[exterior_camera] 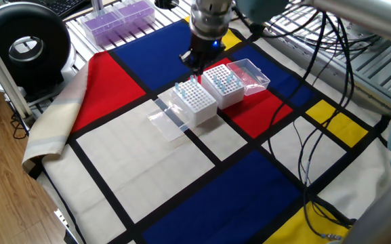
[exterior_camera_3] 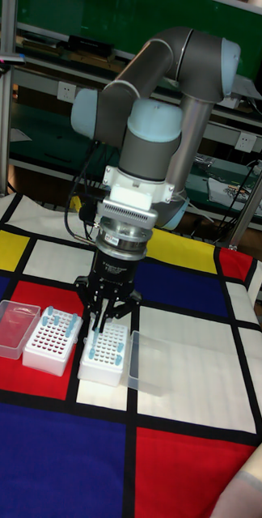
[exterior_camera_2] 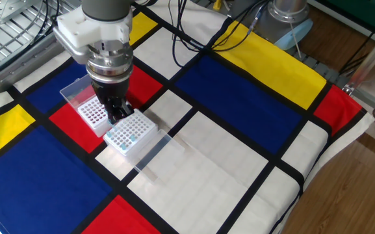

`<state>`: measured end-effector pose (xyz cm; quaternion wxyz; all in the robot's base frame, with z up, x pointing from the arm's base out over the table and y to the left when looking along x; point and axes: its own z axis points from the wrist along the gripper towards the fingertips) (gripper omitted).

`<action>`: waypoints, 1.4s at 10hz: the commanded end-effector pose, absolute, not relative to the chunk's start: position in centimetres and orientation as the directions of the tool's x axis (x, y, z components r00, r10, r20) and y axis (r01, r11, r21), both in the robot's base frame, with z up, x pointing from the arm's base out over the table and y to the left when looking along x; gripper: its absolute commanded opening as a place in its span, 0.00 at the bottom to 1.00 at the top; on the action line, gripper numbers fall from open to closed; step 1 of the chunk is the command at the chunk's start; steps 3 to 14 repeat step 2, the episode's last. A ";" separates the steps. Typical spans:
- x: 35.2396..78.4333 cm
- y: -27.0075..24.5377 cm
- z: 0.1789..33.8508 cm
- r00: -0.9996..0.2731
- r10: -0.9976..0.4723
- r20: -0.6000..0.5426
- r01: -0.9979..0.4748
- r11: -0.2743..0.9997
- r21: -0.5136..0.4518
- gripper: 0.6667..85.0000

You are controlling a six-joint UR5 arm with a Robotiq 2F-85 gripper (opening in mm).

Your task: Transfer all medium pipette tips from one holder to another

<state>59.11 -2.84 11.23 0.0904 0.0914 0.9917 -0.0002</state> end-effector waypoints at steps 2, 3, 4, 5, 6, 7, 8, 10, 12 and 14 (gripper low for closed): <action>58.8 -2.7 13.8 -0.970 0.195 -0.145 0.196 0.981 0.013 0.00; 58.8 -2.7 13.8 -0.970 0.195 -0.145 0.196 0.981 0.013 0.00; 58.8 -2.7 13.8 -0.970 0.195 -0.145 0.196 0.981 0.013 0.00; 58.8 -2.7 13.8 -0.970 0.195 -0.145 0.196 0.981 0.013 0.00; 58.8 -2.7 13.8 -0.970 0.195 -0.145 0.196 0.981 0.013 0.00; 58.8 -2.7 13.8 -0.970 0.195 -0.145 0.196 0.981 0.013 0.00; 58.8 -2.7 13.8 -0.970 0.195 -0.145 0.196 0.981 0.013 0.00; 58.8 -2.7 13.8 -0.970 0.195 -0.145 0.196 0.981 0.013 0.00; 58.8 -2.7 13.8 -0.970 0.195 -0.145 0.196 0.981 0.013 0.00; 58.8 -2.7 13.8 -0.970 0.195 -0.145 0.196 0.981 0.013 0.00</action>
